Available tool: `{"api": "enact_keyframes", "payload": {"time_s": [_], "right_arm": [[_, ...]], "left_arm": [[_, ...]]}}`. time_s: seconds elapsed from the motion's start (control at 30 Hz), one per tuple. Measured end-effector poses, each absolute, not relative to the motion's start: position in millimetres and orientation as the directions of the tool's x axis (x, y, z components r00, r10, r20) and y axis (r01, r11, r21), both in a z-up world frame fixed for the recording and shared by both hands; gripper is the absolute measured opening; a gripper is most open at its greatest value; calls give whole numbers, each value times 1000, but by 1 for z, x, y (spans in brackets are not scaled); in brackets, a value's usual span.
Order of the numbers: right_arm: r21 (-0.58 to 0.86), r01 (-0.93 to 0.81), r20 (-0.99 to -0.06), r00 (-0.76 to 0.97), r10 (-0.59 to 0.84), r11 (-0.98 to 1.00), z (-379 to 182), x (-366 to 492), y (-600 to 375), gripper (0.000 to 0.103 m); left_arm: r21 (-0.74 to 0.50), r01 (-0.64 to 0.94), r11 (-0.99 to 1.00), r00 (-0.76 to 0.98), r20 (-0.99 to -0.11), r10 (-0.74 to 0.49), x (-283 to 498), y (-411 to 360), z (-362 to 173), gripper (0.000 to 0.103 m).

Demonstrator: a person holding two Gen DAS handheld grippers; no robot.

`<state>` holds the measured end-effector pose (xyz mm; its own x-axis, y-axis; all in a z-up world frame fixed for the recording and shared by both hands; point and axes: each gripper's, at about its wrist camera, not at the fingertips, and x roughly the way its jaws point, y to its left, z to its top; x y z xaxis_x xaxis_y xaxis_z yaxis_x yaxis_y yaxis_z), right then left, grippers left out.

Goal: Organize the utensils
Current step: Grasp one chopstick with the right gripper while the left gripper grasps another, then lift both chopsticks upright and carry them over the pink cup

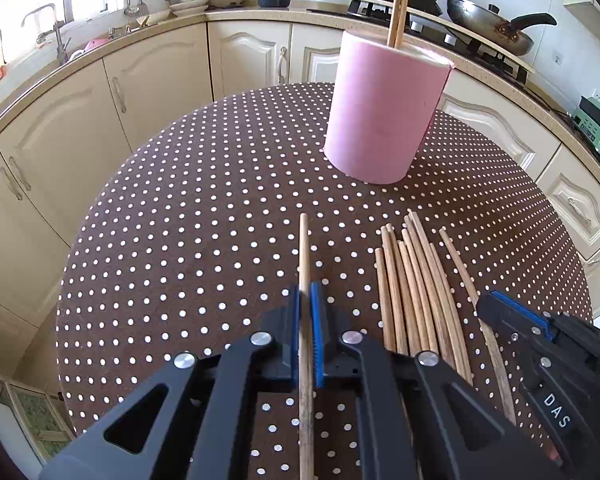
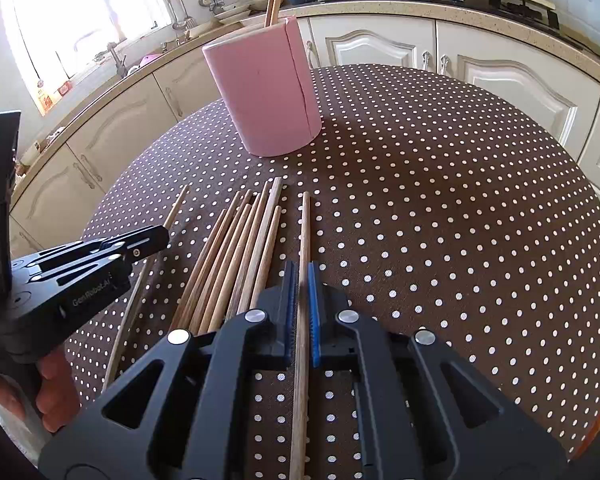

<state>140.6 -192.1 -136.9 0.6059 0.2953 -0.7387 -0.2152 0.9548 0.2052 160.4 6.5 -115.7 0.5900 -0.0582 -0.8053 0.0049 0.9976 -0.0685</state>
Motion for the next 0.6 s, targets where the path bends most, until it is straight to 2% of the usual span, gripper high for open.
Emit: {"api": "enact_keyframes", "payload": {"time_s": [0.37, 0.53, 0.6], "right_arm": [[63, -221, -773, 606, 188, 973, -138, 149, -170, 8], [-98, -225, -771, 633, 69, 969, -139, 148, -146, 8], [-46, -225, -775, 623, 108, 973, -139, 153, -151, 7]], "left_arm": [[-82, -2, 997, 581, -811, -66, 155, 5, -121, 6], [-91, 4, 996, 586, -807, -76, 155, 3, -122, 6], [-98, 7, 995, 587, -805, -83, 155, 3, -122, 6]]}}
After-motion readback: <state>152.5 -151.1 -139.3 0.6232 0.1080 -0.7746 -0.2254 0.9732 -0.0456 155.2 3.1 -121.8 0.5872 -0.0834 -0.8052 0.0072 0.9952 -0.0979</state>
